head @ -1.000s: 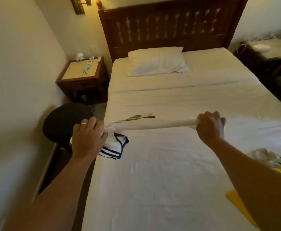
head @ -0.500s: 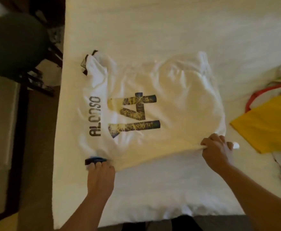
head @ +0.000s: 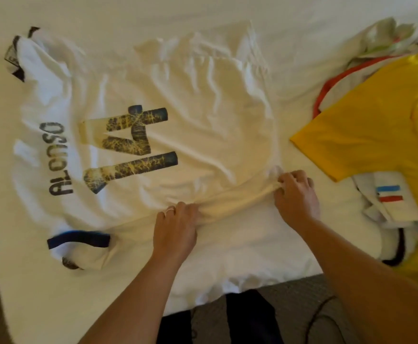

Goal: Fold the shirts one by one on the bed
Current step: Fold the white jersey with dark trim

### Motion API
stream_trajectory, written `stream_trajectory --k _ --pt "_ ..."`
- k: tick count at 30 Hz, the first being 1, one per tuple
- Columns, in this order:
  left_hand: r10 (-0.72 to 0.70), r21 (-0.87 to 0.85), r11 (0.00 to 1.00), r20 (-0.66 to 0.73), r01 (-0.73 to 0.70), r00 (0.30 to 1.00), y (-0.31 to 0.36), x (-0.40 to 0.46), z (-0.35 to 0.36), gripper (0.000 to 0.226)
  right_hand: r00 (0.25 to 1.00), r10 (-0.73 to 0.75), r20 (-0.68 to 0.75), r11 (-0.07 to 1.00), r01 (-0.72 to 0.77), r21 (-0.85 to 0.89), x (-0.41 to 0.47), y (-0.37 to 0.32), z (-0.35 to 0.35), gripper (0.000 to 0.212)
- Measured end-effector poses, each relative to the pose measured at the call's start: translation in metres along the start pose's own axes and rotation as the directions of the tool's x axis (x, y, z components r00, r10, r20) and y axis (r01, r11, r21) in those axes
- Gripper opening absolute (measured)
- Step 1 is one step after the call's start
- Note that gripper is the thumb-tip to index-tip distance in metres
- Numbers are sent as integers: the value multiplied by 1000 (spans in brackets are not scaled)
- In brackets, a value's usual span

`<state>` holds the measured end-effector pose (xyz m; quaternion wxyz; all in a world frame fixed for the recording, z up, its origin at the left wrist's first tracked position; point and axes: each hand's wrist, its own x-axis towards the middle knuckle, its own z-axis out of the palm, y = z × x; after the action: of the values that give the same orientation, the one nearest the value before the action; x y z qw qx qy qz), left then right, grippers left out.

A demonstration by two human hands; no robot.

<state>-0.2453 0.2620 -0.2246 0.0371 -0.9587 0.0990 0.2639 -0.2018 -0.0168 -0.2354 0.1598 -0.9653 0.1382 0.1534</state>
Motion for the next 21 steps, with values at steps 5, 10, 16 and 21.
stream_trajectory --k 5,10,16,21 --pt "-10 -12 1000 91 12 996 24 12 -2 25 955 217 -201 906 -121 407 -5 10 -11 19" --pt "39 -12 999 33 -39 999 33 20 2 24 678 648 346 218 -601 769 -3 13 -19 16" --pt "82 -85 993 3 -81 997 34 17 6 29 644 622 446 187 -674 714 10 4 -22 14" --pt "220 -90 972 36 -216 975 31 2 7 34 670 676 306 350 -658 667 -16 21 -27 11"
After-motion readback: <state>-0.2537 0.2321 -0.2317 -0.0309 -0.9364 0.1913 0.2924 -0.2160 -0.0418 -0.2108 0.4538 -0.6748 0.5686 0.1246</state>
